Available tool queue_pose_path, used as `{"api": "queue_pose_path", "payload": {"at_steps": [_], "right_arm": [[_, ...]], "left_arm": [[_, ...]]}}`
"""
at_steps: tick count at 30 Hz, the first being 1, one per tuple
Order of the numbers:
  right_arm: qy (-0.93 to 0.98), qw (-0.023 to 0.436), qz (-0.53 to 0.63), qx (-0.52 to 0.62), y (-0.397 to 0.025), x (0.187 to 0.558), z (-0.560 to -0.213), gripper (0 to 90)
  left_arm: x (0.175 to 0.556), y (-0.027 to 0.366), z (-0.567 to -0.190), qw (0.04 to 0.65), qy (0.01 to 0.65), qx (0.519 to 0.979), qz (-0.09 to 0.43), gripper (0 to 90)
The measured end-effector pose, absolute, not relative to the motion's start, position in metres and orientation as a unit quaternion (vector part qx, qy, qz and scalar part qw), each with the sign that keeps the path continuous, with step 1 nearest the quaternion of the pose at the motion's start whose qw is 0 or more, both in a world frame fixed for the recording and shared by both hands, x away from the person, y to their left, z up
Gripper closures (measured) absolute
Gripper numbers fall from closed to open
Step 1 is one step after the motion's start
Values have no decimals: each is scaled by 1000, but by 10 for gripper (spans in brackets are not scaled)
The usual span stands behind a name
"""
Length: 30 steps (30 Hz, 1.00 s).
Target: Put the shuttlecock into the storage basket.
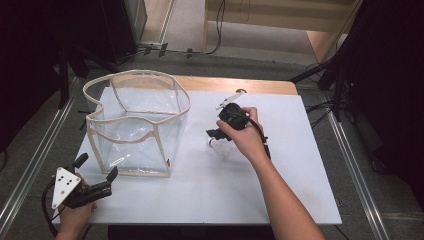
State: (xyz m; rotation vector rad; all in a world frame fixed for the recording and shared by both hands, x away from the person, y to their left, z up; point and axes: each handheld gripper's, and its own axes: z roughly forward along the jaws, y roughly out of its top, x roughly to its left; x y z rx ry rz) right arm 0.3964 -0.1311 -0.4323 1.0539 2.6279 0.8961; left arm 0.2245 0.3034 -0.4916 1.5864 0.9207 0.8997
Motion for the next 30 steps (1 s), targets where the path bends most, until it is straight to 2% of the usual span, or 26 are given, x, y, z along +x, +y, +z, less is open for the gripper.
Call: {"api": "queue_pose_path", "payload": {"at_steps": [16,26,30], "right_arm": [[901,65,242,353,-117,406,-449,312],[911,53,219,347,-110,409,-457,348],[914,45,205,348,-107,409,-461,393]], "left_arm": [[225,304,-492,523,386,662,375,23],[225,303,-492,522,383,663,376,23],[224,303,-492,523,383,663,375,23]]}}
